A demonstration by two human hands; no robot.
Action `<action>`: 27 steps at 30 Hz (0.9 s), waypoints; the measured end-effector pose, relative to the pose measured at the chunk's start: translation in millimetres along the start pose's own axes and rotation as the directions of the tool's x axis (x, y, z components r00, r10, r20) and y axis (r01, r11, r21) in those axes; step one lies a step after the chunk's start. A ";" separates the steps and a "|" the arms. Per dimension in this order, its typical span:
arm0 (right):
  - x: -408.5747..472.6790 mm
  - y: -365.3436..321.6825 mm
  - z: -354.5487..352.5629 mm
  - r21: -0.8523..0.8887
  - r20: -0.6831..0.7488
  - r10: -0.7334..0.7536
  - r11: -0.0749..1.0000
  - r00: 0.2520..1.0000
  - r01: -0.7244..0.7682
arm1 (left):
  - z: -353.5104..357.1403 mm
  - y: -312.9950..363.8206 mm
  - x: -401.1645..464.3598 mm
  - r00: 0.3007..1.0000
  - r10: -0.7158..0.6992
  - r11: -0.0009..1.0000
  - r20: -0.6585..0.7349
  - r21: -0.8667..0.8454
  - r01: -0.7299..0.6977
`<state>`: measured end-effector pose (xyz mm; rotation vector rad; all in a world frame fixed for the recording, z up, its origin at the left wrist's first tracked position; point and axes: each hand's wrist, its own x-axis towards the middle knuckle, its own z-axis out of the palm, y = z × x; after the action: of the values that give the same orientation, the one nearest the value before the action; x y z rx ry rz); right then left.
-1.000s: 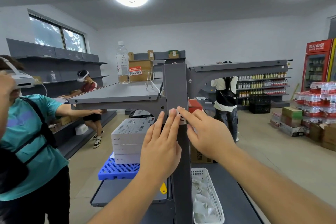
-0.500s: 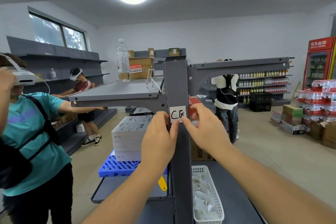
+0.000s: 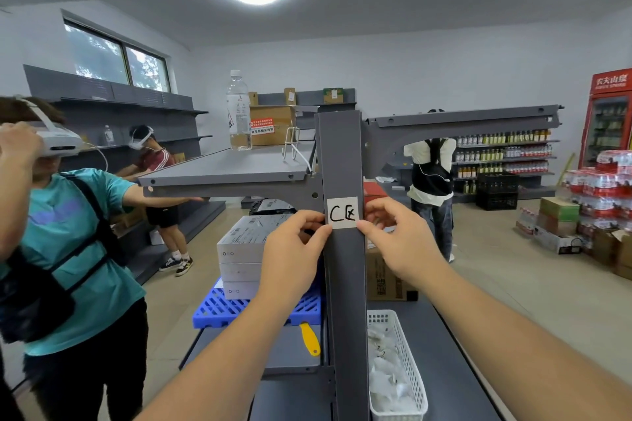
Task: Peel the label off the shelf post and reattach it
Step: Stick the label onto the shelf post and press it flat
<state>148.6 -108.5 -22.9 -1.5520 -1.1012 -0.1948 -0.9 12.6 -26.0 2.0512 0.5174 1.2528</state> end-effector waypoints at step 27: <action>12.6 -23.4 -7.0 -0.167 0.003 0.103 0.981 0.995 -0.101 | -11.5 21.0 25.7 0.996 -0.038 0.981 0.086 0.193 0.021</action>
<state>141.6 -110.3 3.7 -1.7565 -1.0321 -0.2124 0.6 18.1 8.7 2.2397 0.6461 1.1252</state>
